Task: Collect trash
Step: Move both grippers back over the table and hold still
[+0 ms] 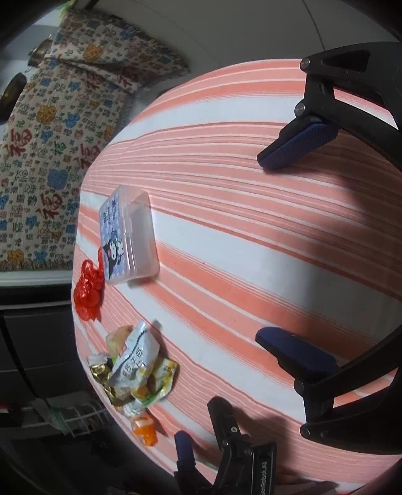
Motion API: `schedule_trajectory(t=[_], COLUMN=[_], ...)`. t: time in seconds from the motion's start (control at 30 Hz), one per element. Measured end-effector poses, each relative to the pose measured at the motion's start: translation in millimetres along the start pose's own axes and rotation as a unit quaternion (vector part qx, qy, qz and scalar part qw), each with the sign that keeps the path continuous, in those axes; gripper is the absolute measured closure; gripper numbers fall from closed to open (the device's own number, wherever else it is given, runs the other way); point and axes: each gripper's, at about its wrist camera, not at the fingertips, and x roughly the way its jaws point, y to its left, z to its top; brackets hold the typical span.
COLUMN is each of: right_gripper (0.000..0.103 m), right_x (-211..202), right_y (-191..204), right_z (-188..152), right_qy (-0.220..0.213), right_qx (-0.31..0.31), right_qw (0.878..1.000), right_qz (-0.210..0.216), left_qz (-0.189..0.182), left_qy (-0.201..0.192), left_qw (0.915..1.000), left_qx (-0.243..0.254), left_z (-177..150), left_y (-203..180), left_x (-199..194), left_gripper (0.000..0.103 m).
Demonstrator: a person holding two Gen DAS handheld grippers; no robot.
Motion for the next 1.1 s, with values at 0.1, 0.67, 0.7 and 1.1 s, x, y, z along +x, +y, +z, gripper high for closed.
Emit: schedule_trajectory(t=[0.1,0.67,0.7,1.1], right_gripper=[0.0,0.0,0.0,0.0], right_x=[-2.2,-0.8,-1.0,-0.7], right_y=[-0.7,-3.9,-3.4,-3.7], right_z=[-1.0,1.0,0.8,0.8], right_qy=[0.0,0.001,0.001,0.001], right_qx=[0.002,0.006,0.006,0.006], right_qw=[1.0,1.0,1.0,1.0], right_qz=[0.002,0.007,0.007,0.007], left_qz=[-0.001,0.0,0.0,0.0], left_qy=[0.0,0.0,0.0,0.0], left_qw=[1.0,1.0,1.0,1.0], left_qx=[0.0,-0.001,-0.001,-0.002], left_z=[0.4,0.2,0.0,0.0], left_y=[0.1,-0.6,-1.1,-1.0], left_x=[-0.7,-1.0,-1.4,-1.3], left_gripper=[0.0,0.0,0.0,0.0])
